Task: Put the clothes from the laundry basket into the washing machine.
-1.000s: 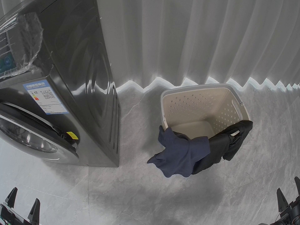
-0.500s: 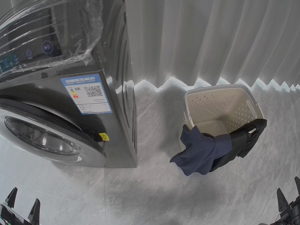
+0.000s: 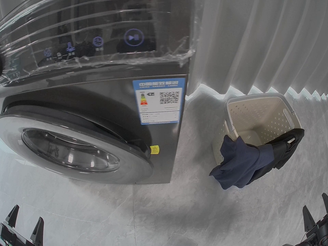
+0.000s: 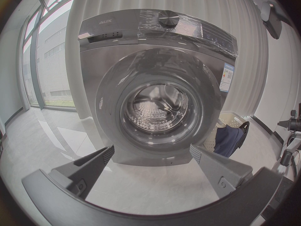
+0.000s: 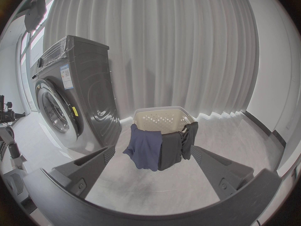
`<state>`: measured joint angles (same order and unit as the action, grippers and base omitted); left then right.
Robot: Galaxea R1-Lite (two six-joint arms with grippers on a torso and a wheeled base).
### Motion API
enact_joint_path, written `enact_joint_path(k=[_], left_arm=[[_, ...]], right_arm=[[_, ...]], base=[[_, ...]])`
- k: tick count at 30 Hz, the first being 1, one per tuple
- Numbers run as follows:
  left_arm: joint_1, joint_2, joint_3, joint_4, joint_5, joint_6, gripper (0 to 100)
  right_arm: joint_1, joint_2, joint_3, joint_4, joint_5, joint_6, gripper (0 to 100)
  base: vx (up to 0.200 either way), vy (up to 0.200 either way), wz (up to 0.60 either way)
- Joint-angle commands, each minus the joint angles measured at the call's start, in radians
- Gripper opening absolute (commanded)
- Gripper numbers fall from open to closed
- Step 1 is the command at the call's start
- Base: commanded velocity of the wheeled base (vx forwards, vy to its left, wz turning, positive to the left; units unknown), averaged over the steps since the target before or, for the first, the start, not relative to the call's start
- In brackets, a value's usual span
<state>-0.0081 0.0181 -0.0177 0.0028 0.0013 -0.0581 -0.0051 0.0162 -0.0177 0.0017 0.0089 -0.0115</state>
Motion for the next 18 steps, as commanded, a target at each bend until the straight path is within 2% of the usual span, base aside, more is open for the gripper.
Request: enact_joint_path(k=[1, 14, 18], left_arm=[[0.000, -0.017, 0.018, 0.000, 0.000, 0.000, 100], [0.000, -0.017, 0.018, 0.000, 0.000, 0.000, 100], [0.000, -0.017, 0.018, 0.000, 0.000, 0.000, 100]], right_arm=[[0.001, -0.016, 0.018, 0.000, 0.000, -0.001, 100], [-0.001, -0.016, 0.018, 0.000, 0.000, -0.001, 100], [0.001, -0.016, 0.018, 0.000, 0.000, -0.001, 100]], base=[[0.000, 0.200, 0.00], [0.000, 0.200, 0.00], [0.000, 0.000, 0.00]])
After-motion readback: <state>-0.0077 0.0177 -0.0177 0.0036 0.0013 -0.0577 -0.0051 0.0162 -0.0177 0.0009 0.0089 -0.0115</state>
